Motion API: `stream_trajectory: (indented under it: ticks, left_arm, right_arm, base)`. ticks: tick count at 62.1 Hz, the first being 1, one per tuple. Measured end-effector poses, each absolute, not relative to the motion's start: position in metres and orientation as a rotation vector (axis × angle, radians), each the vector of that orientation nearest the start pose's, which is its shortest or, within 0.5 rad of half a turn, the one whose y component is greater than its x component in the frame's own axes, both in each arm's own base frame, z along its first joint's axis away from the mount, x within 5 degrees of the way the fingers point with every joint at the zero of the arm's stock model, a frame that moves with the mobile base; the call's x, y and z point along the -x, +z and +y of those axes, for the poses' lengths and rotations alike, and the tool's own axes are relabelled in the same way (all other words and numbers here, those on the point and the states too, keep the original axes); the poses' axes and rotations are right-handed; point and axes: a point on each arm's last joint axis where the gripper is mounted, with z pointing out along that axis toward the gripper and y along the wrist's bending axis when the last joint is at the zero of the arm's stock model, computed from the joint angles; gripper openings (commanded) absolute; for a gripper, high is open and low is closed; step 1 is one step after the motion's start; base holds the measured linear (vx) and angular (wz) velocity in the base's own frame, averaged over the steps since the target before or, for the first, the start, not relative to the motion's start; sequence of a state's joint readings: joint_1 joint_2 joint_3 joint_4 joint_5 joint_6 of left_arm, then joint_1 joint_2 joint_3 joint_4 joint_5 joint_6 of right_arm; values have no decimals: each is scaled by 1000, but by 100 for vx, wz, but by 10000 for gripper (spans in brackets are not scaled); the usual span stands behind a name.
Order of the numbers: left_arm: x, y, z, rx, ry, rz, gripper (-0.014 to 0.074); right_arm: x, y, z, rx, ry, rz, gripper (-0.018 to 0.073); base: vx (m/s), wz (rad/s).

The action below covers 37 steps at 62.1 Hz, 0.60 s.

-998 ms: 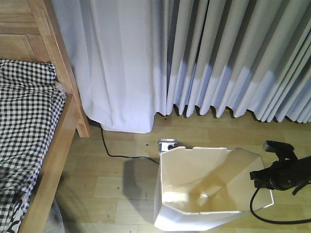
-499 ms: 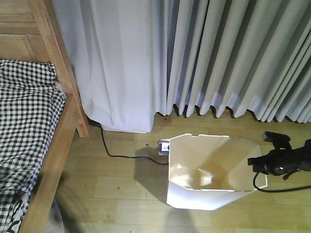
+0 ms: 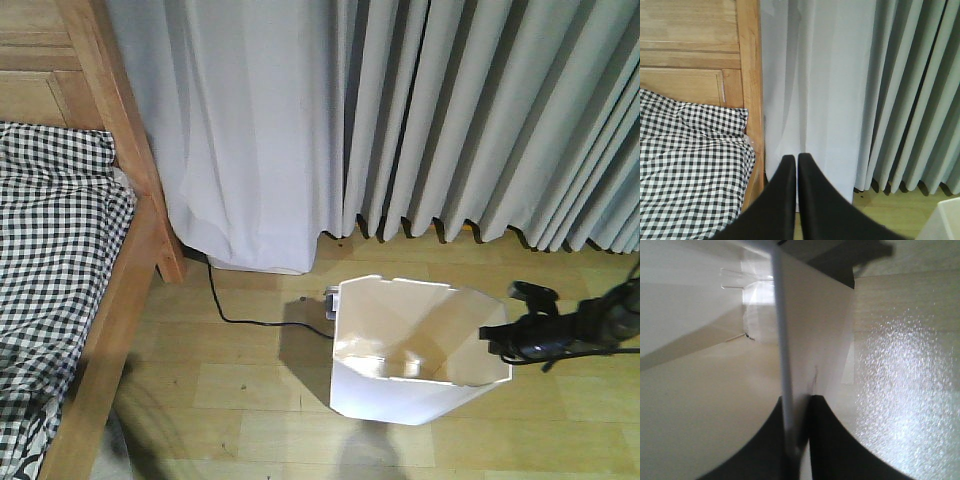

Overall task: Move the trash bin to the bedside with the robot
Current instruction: 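Lower the held bin to the floor beside the bed with the right gripper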

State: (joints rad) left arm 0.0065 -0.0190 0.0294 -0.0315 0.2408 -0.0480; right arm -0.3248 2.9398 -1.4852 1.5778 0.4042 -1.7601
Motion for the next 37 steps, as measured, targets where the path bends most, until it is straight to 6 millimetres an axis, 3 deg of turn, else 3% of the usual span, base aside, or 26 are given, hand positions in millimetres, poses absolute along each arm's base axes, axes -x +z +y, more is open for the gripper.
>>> stream_trajectory:
  ticks: [15, 25, 37]
  left_arm:
    - [-55, 182, 0, 68, -60, 1734, -6]
    - [-55, 182, 0, 68, -60, 1734, -6]
    - [-55, 182, 0, 68, -60, 1734, -6]
  right_arm:
    - [-383, -210, -59, -52, 445, 2811, -6]
    - [-389, -226, -59, -116, 456, 2799, -3]
    - [-398, -228, -58, -148, 451, 2773, 0]
  base:
    - [0, 0]
    - [0, 0]
    - [0, 0]
